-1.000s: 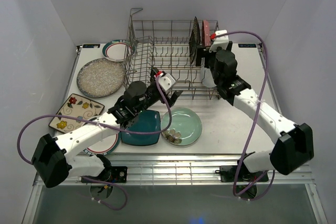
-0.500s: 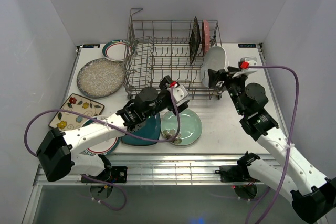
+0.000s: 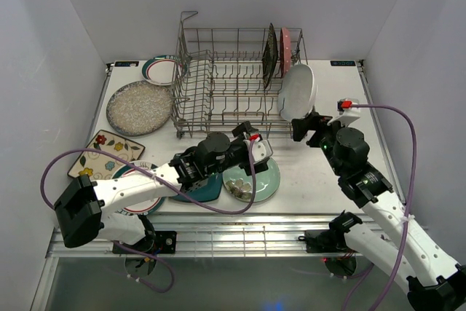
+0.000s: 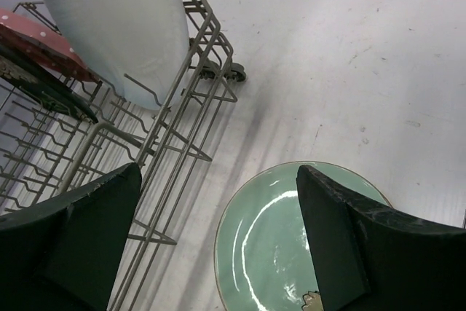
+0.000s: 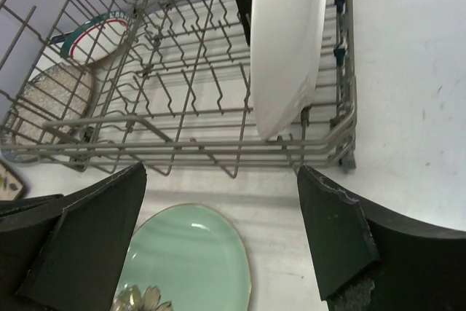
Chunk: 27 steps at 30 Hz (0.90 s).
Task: Load the plates into the dish rack
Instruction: Insert the plate into the dish rack, then pick up the plate at the center of the board.
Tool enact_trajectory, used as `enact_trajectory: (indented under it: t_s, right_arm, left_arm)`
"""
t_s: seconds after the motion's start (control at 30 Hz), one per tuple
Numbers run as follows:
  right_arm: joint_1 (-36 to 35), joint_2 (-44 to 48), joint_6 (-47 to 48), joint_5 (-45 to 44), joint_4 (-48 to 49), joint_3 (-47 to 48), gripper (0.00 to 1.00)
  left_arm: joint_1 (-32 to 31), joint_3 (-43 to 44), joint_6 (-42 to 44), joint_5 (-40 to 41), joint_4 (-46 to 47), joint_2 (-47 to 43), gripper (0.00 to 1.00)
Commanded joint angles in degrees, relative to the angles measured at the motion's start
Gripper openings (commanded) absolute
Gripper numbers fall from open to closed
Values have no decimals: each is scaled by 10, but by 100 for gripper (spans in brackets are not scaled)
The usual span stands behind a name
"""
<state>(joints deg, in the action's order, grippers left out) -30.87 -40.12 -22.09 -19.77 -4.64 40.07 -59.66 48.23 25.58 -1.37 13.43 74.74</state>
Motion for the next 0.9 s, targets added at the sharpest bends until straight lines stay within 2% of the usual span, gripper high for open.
enact_trajectory:
  t_s: [0.0,0.23,0.37,0.73,0.87]
  right_arm:
    - [0,31,-77,13,-35,-28,90]
    - [0,123,-170,65,-29,-124,90]
    - [0,156,-209,120,18,-197,90]
    - [0,30,-283,211,159,-298,91]
    - [0,23,-293,206,183,-324,94]
  left_arm:
    - [-15,-1,9,-16,-14,7,98]
    - [-35,-2,22,-16,-24,23,98]
    - [-40,-3,26,-14,-25,21,98]
    - [-48,-4,35,0,-26,19,98]
    - [-49,-4,34,1,-26,20,98]
